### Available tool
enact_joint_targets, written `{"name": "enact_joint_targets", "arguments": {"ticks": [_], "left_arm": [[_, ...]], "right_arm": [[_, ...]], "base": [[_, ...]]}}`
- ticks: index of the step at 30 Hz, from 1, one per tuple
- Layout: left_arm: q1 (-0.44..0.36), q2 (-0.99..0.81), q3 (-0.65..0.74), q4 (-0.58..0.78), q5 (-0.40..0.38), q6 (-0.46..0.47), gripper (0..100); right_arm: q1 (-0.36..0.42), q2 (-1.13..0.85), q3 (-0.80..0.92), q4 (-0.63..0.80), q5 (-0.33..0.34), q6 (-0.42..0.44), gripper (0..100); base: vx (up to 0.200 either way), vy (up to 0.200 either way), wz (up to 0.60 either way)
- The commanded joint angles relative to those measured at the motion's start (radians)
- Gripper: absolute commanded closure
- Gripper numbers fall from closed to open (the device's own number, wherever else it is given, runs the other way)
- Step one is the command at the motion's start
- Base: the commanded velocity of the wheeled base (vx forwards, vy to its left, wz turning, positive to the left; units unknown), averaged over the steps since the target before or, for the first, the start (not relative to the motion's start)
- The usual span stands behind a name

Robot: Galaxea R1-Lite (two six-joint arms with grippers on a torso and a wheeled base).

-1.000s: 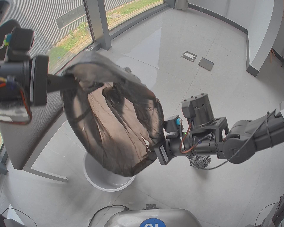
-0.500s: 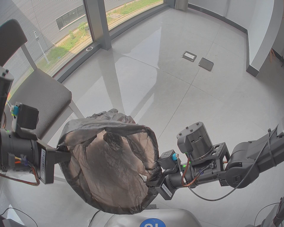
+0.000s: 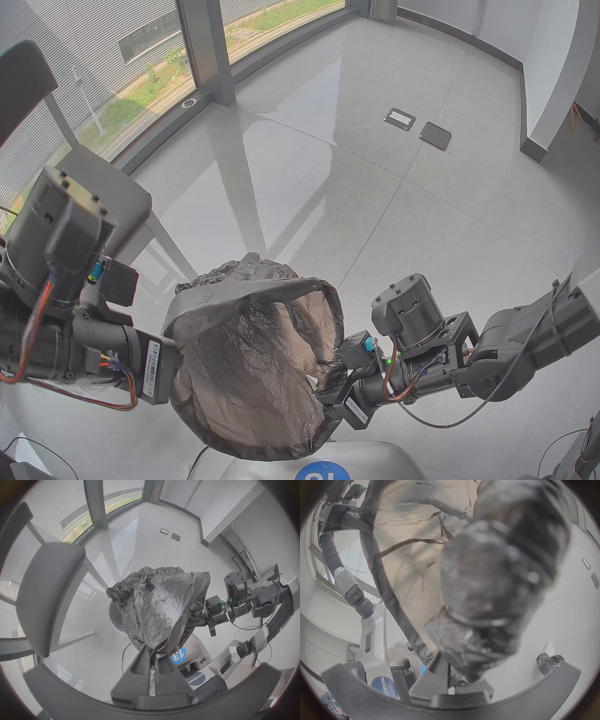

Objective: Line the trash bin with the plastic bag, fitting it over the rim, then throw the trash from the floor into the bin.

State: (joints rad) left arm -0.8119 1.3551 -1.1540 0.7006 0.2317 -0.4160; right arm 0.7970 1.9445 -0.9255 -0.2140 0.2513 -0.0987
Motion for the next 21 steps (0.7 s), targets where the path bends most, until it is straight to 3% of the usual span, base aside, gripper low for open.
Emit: {"name": "enact_joint_targets", "arguments": {"ticks": [1,9,21], "left_arm": [[-0.003,0.038,0.025,0.019,-0.003,-0.014,100],[0.002,0.067,0.073,0.016,-0.055,-0.024,100],[0.004,0.128,0.088,-0.044,-0.132,-0.138,100]], "right_arm": [[0.004,0.028,0.002,-0.001,0.016,0.001,100],[-0.004,0.082,-0.019,0.001,0.016,-0.007,100],[0.027,0.108,-0.102,0.051,0.040,-0.004,100]], "base": [[0.000,0.000,0.00],[0.000,0.000,0.00],[0.000,0.000,0.00]]}}
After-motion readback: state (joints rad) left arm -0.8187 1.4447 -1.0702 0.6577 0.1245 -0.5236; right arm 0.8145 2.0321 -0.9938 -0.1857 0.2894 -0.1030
